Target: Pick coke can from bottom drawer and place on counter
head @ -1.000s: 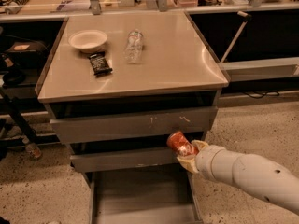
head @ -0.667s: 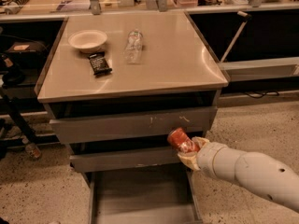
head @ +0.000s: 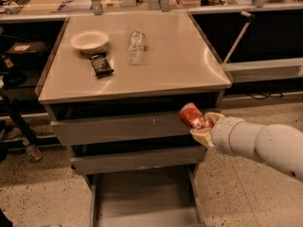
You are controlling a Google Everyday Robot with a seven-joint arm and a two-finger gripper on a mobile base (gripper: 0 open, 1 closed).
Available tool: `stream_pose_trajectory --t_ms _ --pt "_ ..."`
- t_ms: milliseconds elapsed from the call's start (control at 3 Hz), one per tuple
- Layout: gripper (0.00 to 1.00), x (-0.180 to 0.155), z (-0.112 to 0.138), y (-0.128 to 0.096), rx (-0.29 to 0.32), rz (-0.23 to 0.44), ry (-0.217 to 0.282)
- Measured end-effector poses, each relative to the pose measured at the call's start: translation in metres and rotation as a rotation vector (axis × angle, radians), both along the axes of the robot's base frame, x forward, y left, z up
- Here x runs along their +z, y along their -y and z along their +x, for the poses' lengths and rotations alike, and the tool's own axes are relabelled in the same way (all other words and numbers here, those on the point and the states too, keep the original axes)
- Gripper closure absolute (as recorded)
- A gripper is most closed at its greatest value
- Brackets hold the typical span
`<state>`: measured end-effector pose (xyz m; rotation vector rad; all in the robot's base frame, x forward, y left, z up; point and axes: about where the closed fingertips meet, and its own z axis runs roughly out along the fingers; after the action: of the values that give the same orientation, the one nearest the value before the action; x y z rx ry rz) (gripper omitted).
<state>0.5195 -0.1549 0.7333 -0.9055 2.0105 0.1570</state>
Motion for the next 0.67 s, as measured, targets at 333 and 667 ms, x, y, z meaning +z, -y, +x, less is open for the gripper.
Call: stream_pose_trajectory --t_ms 333,667 --pt "1.0 0.001 0.0 0.0 0.0 0.0 0.0" --pt "1.0 0.032 -0.006 0.007 -0.015 0.01 0.052"
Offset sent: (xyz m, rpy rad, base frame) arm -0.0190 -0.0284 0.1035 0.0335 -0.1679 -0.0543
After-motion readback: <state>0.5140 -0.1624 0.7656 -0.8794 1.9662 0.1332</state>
